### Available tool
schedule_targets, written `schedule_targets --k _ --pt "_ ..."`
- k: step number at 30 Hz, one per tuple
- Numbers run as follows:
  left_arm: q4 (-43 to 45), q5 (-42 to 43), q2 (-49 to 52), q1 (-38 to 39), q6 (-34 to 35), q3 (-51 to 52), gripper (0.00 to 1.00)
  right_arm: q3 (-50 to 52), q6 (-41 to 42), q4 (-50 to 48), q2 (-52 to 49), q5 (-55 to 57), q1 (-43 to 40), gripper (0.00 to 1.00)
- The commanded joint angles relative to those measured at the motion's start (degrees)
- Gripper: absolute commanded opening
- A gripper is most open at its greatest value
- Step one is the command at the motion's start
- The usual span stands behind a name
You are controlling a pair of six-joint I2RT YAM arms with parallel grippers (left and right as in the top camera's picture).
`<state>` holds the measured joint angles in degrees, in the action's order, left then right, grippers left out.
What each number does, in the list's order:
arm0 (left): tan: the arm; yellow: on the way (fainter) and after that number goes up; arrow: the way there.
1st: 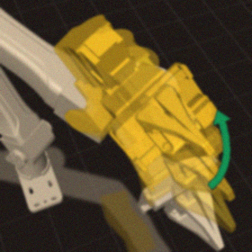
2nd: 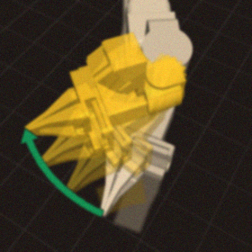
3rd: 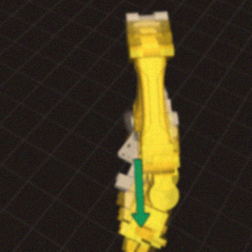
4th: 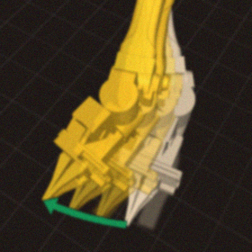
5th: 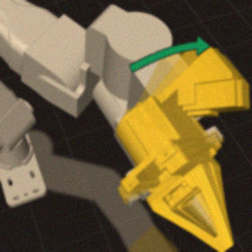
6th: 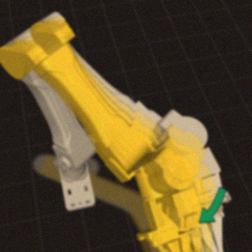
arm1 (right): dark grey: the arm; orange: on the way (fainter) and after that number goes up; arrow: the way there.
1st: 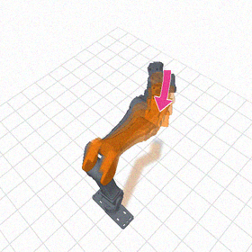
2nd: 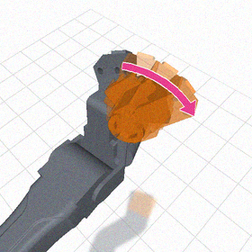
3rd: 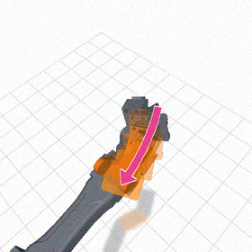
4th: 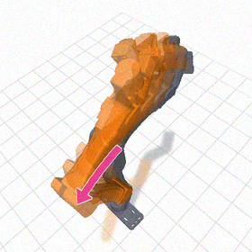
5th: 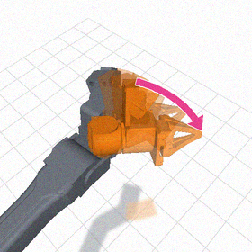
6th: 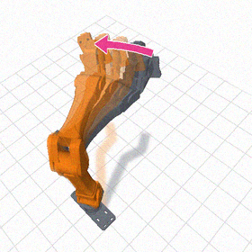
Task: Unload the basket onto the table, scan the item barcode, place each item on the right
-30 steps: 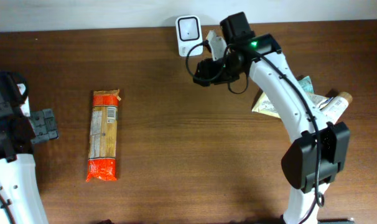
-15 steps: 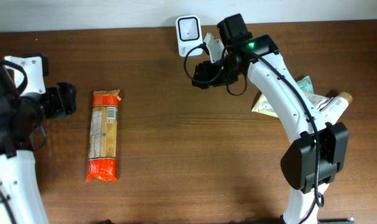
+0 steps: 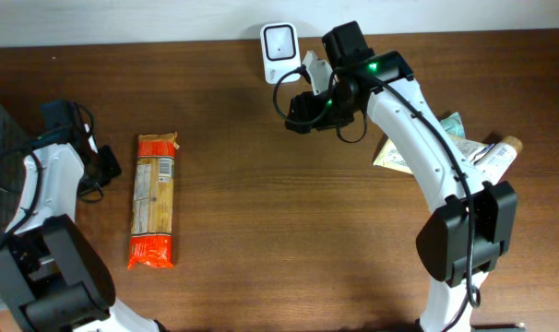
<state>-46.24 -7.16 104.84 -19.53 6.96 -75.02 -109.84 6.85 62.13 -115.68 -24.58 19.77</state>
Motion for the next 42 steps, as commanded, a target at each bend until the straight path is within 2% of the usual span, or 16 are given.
schedule_targets --k 1,6,8,10,16,18,20,24,26,29,32,33,36,38,42 --pt "2.08 2.05 2.97 0.48 0.74 3.21 0.0 -0.83 -0.66 0.07 0.11 -0.26 0.11 0.6" --pt "1.86 4.96 4.13 3.8 0.76 5.75 0.0 -0.83 -0.68 0.87 0.11 -0.26 0.09 0.6" --pt "1.77 11.3 4.13 5.18 0.74 5.75 0.0 -0.83 -0.66 0.9 0.11 -0.26 0.09 0.6" --pt "1.62 14.12 4.13 6.47 0.74 5.75 0.0 -0.83 -0.66 0.96 0.11 -0.26 0.09 0.6" --pt "4.74 30.86 4.13 15.5 1.01 5.73 0.0 -0.83 -0.66 2.23 0.11 -0.28 0.11 0.6" --pt "6.8 32.22 4.13 18.47 4.31 5.7 0.01 -0.83 -0.66 2.84 0.11 -0.26 0.11 0.6" --pt "8.52 35.26 4.13 20.26 4.37 5.51 0.01 -0.81 -0.66 3.5 0.11 -0.28 0.11 0.6" --pt "6.84 36.26 4.11 18.47 3.69 -0.39 0.01 -0.02 -0.68 3.43 -0.13 -0.28 0.63 0.61" --pt "2.62 36.26 4.11 14.64 3.56 -6.86 0.08 -0.02 -0.63 2.78 -1.44 -0.33 1.77 0.64" --pt "-2.21 36.22 4.11 8.41 -4.31 -15.63 0.4 -0.02 2.99 1.49 -5.49 -1.14 5.95 0.66" --pt "-2.23 30.27 4.13 6.56 -6.64 -16.37 0.87 -0.02 6.08 -0.94 -8.48 -2.86 12.02 0.7" --pt "-2.23 27.78 4.13 6.38 -6.62 -16.37 0.99 -0.02 7.23 -2.19 -9.09 -2.8 13.79 0.71" --pt "-2.1 16.46 4.13 6.23 -6.62 -16.37 0.99 -0.02 12.35 -9.14 -12.17 -2.84 20.06 0.79" --pt "-2.16 15.19 4.13 6.23 -6.62 -16.37 0.99 -0.02 16.46 -14.08 -14.38 -2.93 23.65 0.83" --pt "-2.29 15.19 4.13 6.23 -6.62 -16.37 0.99 -0.02 16.35 -24.3 -17.31 -3.06 28.74 0.95"
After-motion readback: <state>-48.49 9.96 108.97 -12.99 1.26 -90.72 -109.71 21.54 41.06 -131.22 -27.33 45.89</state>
